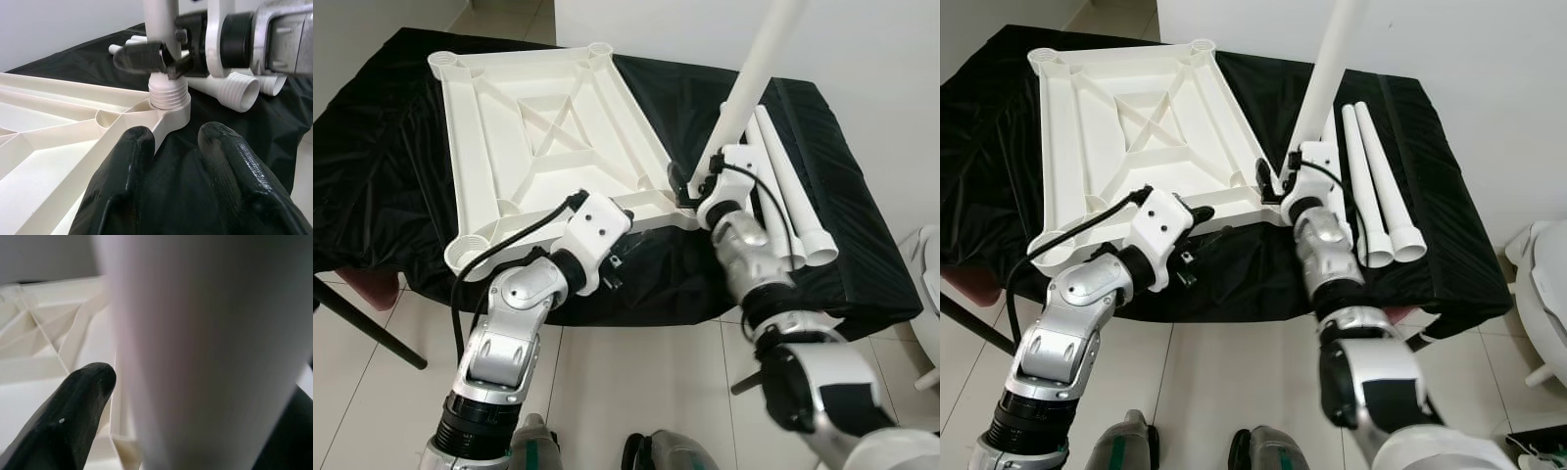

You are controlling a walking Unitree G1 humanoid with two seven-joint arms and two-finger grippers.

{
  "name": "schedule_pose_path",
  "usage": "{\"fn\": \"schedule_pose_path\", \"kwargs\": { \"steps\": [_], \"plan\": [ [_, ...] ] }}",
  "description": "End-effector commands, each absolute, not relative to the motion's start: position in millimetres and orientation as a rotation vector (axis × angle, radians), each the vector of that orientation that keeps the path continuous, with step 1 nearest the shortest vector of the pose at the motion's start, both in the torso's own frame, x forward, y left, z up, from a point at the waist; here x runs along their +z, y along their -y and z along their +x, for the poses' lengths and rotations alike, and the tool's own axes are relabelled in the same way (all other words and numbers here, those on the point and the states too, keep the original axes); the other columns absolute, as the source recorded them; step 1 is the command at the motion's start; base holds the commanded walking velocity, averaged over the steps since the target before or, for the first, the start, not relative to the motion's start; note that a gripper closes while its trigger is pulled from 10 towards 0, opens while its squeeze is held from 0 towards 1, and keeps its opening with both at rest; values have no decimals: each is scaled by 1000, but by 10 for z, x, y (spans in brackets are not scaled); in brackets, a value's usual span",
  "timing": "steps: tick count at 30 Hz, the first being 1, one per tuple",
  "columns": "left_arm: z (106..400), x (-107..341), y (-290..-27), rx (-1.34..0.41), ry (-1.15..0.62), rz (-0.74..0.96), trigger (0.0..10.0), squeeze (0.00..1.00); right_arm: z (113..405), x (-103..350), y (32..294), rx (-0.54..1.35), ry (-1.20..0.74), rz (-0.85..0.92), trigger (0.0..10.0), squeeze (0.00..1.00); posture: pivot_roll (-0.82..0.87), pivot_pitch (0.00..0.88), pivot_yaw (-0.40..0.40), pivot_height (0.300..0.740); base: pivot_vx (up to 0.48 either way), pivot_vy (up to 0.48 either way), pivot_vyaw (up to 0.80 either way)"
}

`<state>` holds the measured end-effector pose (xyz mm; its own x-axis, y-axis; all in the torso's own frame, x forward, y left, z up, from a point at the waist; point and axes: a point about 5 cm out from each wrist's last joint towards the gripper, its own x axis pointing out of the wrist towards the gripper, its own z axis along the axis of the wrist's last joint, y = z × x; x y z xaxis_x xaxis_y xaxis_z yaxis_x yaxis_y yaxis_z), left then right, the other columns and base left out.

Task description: Building children table

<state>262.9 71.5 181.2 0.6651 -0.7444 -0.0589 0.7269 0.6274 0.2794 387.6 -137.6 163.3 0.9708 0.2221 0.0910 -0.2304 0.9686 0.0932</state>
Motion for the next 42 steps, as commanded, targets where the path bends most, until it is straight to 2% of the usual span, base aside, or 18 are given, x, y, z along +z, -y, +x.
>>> {"fn": "schedule_pose_path", "kwargs": {
  "steps": [1,10,11,12,13,20,27,28,31,32,42],
  "plan": [
    [2652,1789,-724,-756,61,287,10000,0,3894,1629,1403,285,65,59,10000,0,104,0,-85,740,0,0,0],
    [2659,1814,-734,-747,66,292,10000,0,3916,1625,1451,450,5,-41,10000,0,113,0,-84,740,0,0,0],
    [2659,1815,-738,-746,66,292,10000,0,3915,1617,1459,460,-2,-53,4118,0,113,0,-84,740,0,0,0],
    [2660,1820,-744,-742,66,292,10000,0,3912,1604,1469,475,-13,-63,1412,0,116,5,-85,740,0,0,0],
    [2660,1822,-753,-737,66,292,10000,0,3909,1587,1488,479,-25,-72,0,0,116,5,-85,740,0,0,0],
    [2661,1831,-788,-719,63,291,10000,0,3895,1535,1545,503,-62,-70,0,0,121,21,-84,740,0,0,0],
    [2655,1831,-799,-717,61,290,10000,0,3903,1514,1549,443,-61,-17,0,0,121,25,-82,740,0,0,0],
    [2656,1830,-796,-719,61,289,10000,0,3908,1502,1542,413,-67,-6,3412,0,116,28,-84,740,0,0,0],
    [2657,1828,-793,-720,60,288,10000,0,3912,1487,1534,384,-75,4,3412,0,116,28,-84,740,0,0,0],
    [2656,1822,-790,-722,59,288,10000,0,3914,1483,1504,368,-75,40,10000,0,113,29,-87,740,0,0,0],
    [2662,1801,-772,-729,57,282,10000,0,3873,1428,1338,162,-35,157,10000,0,91,35,-91,740,0,0,0]
  ]
}}
